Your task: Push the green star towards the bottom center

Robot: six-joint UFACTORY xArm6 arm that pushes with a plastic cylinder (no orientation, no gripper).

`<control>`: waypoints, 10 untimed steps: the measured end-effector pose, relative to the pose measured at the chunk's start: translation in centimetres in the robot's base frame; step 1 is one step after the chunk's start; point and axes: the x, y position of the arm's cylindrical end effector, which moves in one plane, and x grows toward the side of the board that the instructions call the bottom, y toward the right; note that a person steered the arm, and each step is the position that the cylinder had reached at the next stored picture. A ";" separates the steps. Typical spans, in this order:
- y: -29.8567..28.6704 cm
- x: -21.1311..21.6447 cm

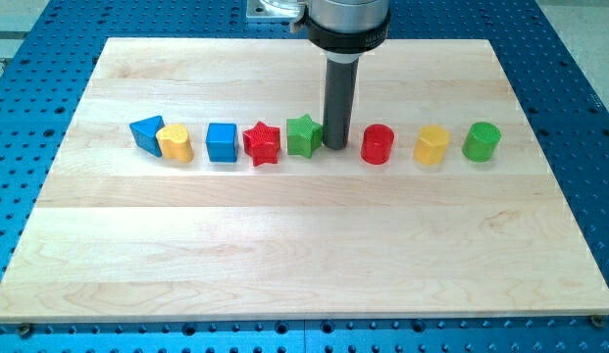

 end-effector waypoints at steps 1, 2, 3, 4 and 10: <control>0.0 0.1; 0.0 0.1; 0.0 0.1; -0.5 0.2; -5.0 2.1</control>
